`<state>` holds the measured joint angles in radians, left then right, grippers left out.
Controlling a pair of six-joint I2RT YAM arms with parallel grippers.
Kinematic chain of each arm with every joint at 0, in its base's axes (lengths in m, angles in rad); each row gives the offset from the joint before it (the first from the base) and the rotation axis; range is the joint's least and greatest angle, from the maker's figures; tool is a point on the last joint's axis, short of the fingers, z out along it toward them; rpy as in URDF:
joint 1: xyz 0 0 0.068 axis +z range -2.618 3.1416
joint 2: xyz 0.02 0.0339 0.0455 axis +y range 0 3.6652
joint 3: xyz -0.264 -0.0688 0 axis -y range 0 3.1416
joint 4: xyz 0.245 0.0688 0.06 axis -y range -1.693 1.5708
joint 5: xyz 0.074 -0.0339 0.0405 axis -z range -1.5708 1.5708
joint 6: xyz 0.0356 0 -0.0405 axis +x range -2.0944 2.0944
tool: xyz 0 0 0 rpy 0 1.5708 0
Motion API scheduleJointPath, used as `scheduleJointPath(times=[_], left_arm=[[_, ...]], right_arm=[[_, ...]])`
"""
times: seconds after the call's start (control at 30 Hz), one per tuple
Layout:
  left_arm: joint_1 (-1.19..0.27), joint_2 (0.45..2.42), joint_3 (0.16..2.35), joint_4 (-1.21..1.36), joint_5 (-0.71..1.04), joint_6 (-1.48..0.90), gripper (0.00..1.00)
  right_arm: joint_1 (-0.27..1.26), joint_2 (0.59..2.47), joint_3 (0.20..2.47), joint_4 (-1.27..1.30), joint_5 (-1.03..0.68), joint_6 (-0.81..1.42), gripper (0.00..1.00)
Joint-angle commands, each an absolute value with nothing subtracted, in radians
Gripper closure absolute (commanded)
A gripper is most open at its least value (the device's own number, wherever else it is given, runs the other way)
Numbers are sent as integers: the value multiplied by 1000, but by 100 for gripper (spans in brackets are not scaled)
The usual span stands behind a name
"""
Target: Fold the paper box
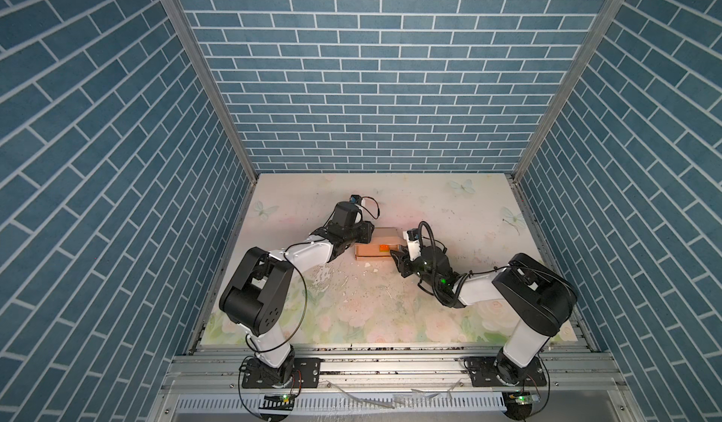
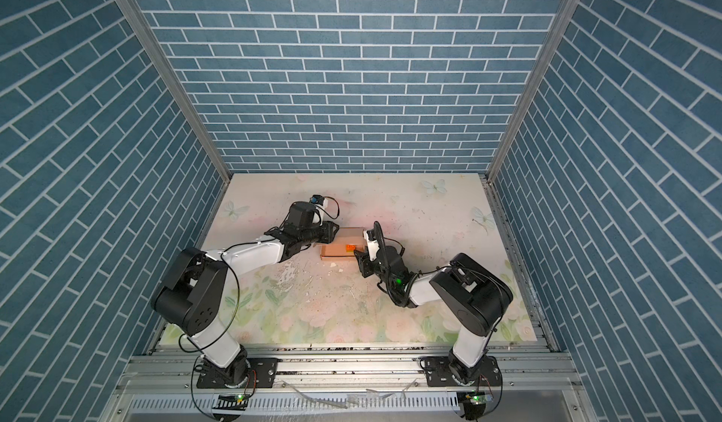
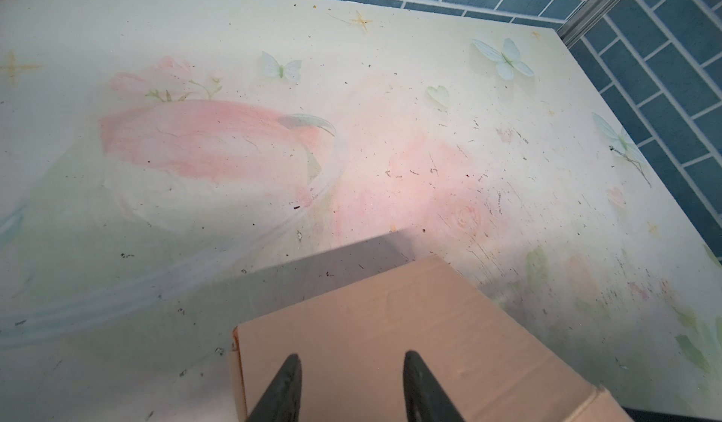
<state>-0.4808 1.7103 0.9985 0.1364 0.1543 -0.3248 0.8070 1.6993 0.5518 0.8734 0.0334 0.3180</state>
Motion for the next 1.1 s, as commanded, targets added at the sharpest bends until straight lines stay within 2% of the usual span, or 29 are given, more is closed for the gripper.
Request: scheduleJointPath(times=[0.0,0.23,0.43,0.77,1.07], left_arm=[[-484,1719,1029,99,130,-311,55],[-484,1712,1051,53,115,-298,55],[-484,1714,1055,45,110,-296,55],[-487,1695,1049,3,100,-285,55],[-505,1700,1040,-17,87,-278,55]], right_arm=[[813,1629,543,741,-20,328,49],[813,1423,543,499,-113,322,49],[811,1267,613,262,-113,339,51],[746,1366,830,84,-56,473,60],[703,1575,1018,-2,-80,508,66]])
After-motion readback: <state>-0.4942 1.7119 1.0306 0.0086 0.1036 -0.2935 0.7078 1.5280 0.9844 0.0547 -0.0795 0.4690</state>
